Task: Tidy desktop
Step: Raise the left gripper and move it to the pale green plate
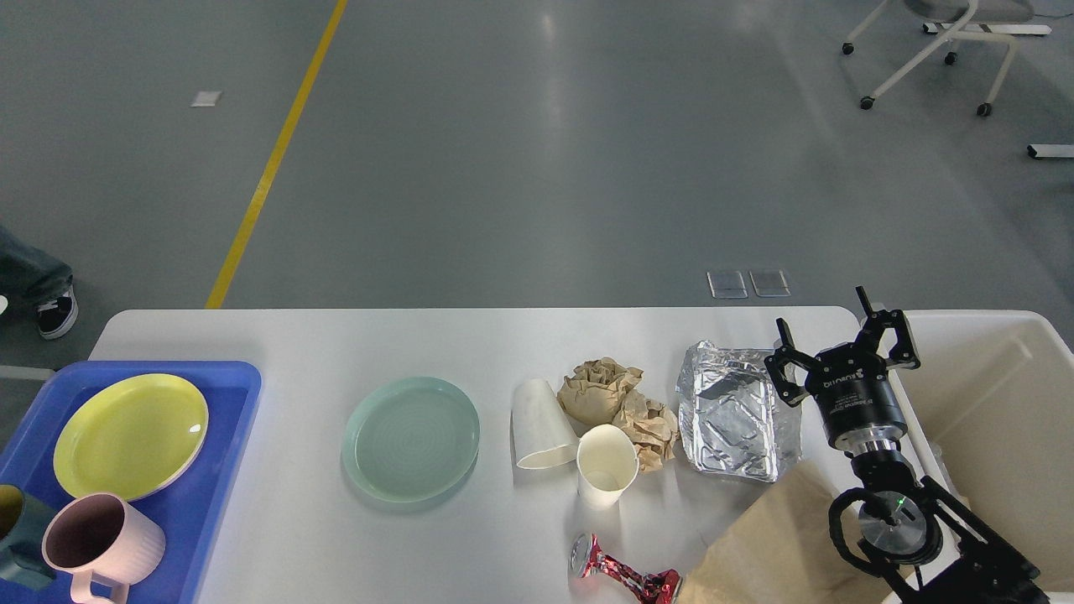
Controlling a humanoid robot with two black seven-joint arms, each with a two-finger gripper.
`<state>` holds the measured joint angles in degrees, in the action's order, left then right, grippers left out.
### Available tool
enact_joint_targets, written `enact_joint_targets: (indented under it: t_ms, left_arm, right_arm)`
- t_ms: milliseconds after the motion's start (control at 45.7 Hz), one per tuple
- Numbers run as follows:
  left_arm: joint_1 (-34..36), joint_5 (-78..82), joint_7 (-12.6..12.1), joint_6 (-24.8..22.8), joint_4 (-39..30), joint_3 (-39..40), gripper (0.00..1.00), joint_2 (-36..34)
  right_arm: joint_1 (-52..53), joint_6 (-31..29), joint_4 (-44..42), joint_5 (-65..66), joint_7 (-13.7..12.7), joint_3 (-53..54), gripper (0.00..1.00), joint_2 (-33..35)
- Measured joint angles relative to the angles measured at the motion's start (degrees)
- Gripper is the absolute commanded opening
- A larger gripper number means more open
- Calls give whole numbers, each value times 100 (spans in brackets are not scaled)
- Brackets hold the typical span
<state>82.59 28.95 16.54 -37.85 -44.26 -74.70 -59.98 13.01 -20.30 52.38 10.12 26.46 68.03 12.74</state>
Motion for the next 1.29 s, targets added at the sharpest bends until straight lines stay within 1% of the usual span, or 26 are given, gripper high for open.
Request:
enact_joint_targets:
  t_ms: [131, 175, 263, 328, 459, 569, 591, 678, 766, 897, 919, 1072, 1182, 1291]
  left_arm:
    - [1059, -226, -41, -628, -170, -838, 94, 296]
    - [1366, -260, -54, -843, -235, -1020, 94, 427]
    - [2106, -295, -62, -1427, -434, -1305, 94, 741]
    - [2688, -320, -56, -1630, -607, -1523, 94, 1034]
    - [3797, -784, -49, -1708, -1085, -2155, 94, 1853]
    - [4560, -1351, -88, -1716, -1547, -2636, 94, 2533]
    - [4900, -1567, -122, -1716, -1761, -2779, 94, 2835]
    - [5367, -1856, -239, -1717, -2135, -2875, 94, 3225]
    - [5917, -2323, -510, -1717, -2642, -2893, 94, 3671]
    - [6436, -3091, -934, -1718, -3330, -2855, 94, 4159]
    - [6591, -3339, -1055, -1717, -3579, -2818, 94, 4300]
    - [6998, -4031, -1378, -1717, -4379, -2612, 94, 4656]
    - [7204, -4421, -1524, -1715, -4899, -2466, 94, 4928]
    - [7302, -4581, -1552, -1715, -5228, -2224, 94, 5073]
  right_arm:
    - [0, 0, 0, -1, 0, 0, 100, 0]
    - [2, 0, 0, -1, 0, 0, 100, 0]
    - [5, 0, 0, -1, 0, 0, 100, 0]
    - [5, 0, 0, 0, 0, 0, 100, 0]
    - [5, 0, 0, 1, 0, 0, 100, 0]
    - [3, 0, 0, 1, 0, 0, 100, 0]
    - [3, 0, 0, 1, 0, 0, 100, 0]
    - [2, 0, 1, 2, 0, 0, 100, 1]
    - [3, 0, 2, 2, 0, 0, 100, 0]
    - [2, 0, 2, 6, 0, 0, 100, 0]
    - [2, 0, 2, 6, 0, 0, 100, 0]
    - [0, 0, 2, 6, 0, 0, 100, 0]
    - [0, 0, 1, 6, 0, 0, 100, 0]
    - [0, 0, 0, 6, 0, 0, 100, 0]
